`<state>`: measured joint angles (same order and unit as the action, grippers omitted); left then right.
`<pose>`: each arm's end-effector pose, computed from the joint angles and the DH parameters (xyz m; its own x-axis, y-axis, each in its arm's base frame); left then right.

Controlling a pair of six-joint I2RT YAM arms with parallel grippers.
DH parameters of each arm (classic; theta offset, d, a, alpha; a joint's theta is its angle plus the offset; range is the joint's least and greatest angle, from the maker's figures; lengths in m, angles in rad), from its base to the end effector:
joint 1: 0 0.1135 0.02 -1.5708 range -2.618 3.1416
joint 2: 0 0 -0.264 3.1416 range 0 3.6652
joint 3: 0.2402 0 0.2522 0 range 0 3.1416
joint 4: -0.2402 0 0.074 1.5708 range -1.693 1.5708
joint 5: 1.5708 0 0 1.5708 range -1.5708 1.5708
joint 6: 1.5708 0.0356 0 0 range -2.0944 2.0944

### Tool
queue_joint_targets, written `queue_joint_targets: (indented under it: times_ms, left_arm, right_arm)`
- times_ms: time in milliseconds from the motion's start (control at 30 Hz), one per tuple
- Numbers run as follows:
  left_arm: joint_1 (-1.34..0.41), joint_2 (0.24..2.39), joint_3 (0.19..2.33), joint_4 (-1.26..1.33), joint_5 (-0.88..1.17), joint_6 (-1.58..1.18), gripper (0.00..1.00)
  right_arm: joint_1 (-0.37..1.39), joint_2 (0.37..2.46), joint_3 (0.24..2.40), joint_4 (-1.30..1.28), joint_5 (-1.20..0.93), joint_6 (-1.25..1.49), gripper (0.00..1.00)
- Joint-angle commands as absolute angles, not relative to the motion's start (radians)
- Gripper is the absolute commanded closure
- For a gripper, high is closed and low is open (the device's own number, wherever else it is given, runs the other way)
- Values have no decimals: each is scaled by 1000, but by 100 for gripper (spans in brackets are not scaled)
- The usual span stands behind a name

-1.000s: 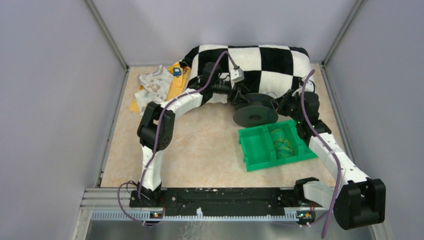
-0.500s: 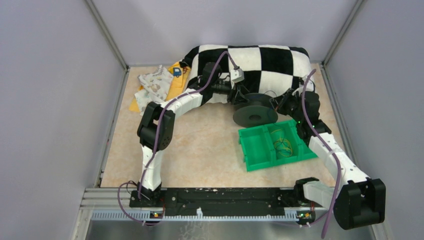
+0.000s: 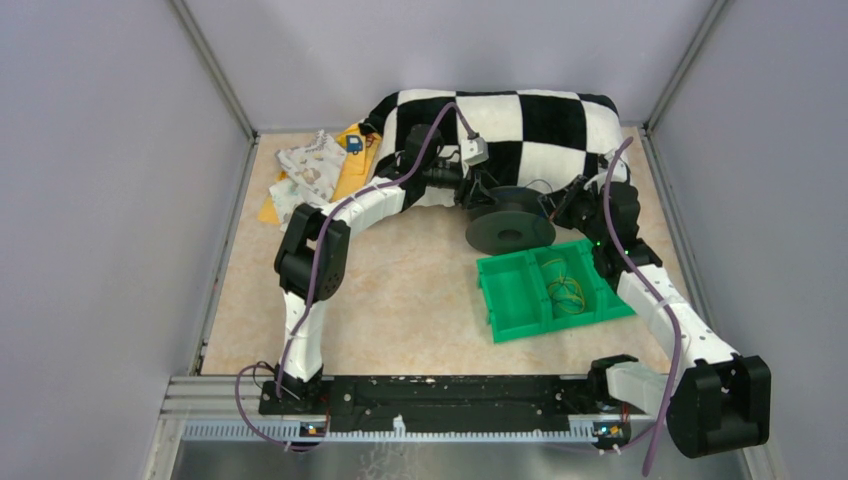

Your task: Wrap the cables

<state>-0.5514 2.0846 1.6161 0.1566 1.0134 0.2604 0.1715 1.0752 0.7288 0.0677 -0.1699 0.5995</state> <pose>0.3962 -0.2792 0.2578 -0.0041 0.1624 -0.9867 0.9999 -0.0149 -0.0066 0.2454 0.0486 0.2890 -0.4091 0.4935 -0.7675 -0.1182 0.8054 0.5809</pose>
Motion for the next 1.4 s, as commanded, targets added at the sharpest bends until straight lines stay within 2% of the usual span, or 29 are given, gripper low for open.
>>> queue_joint_targets:
  times_ms: [0, 300, 533, 700, 1200, 1367]
  left_arm:
    - [-552, 2072, 1637, 211, 1043, 269, 42]
    - [-552, 2075, 1630, 212, 1042, 267, 42]
    - [-553, 2074, 1630, 219, 1035, 262, 38]
    - [-552, 2079, 1634, 233, 1032, 243, 41]
    - [-552, 2073, 1622, 224, 1036, 252, 42]
    - [-553, 2078, 1622, 225, 1034, 250, 48]
  right_arm:
    - [161, 1072, 735, 116, -177, 607, 100]
    - [161, 1090, 727, 133, -183, 612, 100]
    - [161, 1089, 717, 135, -192, 614, 100]
    - [161, 1074, 712, 127, -196, 614, 100]
    - [161, 1043, 699, 104, -179, 614, 100]
    - [161, 1044, 704, 107, -177, 613, 100]
